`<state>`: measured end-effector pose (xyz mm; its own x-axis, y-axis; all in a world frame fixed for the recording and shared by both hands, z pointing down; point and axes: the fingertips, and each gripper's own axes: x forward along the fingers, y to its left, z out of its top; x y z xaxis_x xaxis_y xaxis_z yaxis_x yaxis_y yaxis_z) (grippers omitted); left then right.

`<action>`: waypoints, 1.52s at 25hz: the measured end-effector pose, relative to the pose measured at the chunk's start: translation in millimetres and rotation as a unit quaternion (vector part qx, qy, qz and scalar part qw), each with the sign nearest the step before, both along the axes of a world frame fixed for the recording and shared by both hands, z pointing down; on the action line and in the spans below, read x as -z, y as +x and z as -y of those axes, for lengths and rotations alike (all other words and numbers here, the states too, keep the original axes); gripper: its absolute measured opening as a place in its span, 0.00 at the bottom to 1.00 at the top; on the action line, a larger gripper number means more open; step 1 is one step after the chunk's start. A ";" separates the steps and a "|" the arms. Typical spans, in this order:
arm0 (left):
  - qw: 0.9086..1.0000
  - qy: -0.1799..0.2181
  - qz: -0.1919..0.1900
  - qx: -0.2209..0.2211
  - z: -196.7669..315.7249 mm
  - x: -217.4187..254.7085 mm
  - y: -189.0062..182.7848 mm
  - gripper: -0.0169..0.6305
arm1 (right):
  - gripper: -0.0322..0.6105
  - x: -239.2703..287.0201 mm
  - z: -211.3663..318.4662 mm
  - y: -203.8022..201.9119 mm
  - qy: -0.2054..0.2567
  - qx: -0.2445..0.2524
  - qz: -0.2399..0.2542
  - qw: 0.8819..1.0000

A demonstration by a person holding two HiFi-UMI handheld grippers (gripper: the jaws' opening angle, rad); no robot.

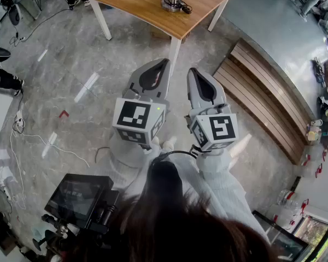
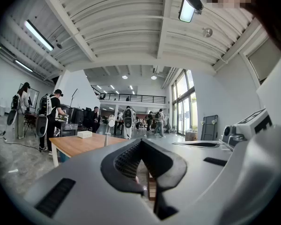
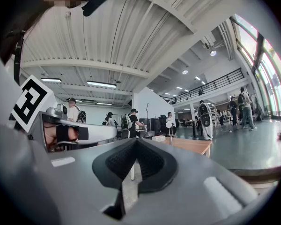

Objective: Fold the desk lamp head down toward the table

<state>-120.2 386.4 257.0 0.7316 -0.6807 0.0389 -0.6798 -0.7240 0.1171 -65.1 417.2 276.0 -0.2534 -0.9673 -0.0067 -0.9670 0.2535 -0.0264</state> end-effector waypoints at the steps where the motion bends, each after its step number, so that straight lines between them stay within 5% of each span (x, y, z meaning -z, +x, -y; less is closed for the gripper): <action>1: 1.000 0.000 0.000 0.001 0.0 0.0 -0.3 0.03 | 0.05 0.2 0.0 0.0 0.001 0.001 0.001 1.000; 23: 0.999 -0.021 0.013 0.041 48.5 -23.8 27.4 0.03 | 0.05 -13.3 45.6 42.9 -0.018 0.028 0.025 0.999; 30: 0.999 -0.028 0.016 0.043 139.6 -43.2 43.7 0.03 | 0.05 -29.6 131.4 67.9 -0.030 0.026 0.032 0.999; 38: 0.999 -0.034 0.005 0.008 303.8 -32.4 72.6 0.03 | 0.05 -16.2 296.5 115.5 -0.025 -0.009 0.035 0.999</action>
<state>-47.6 82.6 289.4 0.7203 -0.6874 0.0928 -0.6923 -0.7039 0.1590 50.4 120.8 292.2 -0.2375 -0.9711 0.0240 -0.9664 0.2337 -0.1068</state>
